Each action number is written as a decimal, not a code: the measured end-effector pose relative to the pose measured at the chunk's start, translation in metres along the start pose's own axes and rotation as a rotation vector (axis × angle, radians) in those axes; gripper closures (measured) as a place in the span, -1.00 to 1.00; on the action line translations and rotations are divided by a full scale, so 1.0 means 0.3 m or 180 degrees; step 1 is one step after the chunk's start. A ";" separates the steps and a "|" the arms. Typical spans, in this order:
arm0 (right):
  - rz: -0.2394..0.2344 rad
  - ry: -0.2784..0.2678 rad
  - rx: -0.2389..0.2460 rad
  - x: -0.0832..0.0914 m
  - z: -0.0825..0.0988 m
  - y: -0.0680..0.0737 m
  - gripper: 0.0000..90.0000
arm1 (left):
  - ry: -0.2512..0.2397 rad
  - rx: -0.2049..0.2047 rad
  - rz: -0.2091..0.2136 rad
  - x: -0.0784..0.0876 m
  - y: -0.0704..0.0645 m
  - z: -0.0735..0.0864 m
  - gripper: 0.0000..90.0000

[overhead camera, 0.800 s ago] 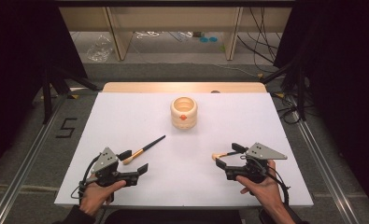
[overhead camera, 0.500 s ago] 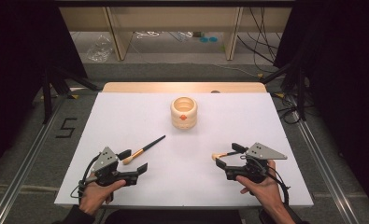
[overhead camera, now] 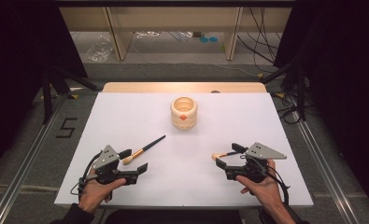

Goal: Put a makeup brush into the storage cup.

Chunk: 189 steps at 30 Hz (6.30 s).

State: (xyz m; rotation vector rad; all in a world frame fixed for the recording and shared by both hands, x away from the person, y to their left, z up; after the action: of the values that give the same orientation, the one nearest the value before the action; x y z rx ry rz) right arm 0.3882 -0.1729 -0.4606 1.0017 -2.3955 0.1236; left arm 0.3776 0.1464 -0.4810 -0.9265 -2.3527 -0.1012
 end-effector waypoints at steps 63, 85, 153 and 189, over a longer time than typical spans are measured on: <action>-0.0031 0.0186 0.0147 -0.014 0.010 0.014 -0.63 | 0.2292 -0.0738 0.0004 -0.253 0.234 -0.046 0.06; -0.0142 0.0147 0.0108 -0.022 0.008 0.027 -0.62 | 0.2656 -0.0758 0.0039 -0.274 0.257 -0.033 0.38; -0.0125 0.0211 0.0919 -0.057 -0.030 0.101 -0.64 | 0.3082 -0.1557 0.0358 -0.240 0.097 -0.129 0.73; -0.0117 0.0690 0.2637 -0.241 -0.043 0.304 -0.01 | 0.3012 -0.1861 0.0891 -0.188 -0.166 -0.171 0.73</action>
State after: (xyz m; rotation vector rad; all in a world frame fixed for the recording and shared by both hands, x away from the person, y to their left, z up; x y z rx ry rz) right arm 0.3735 -0.0576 -0.4756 1.2835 -2.1220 1.2168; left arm 0.4040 0.0612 -0.4637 -1.1247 -1.3054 -0.9289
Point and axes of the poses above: each handheld gripper's, and its own axes: x roughly backward along the jaws, z roughly out of its underside, y roughly to its left, the point moved 8 cm from there along -x, roughly forward along the jaws, and after that the axes turned 10 degrees about y, right-handed, at the moved point
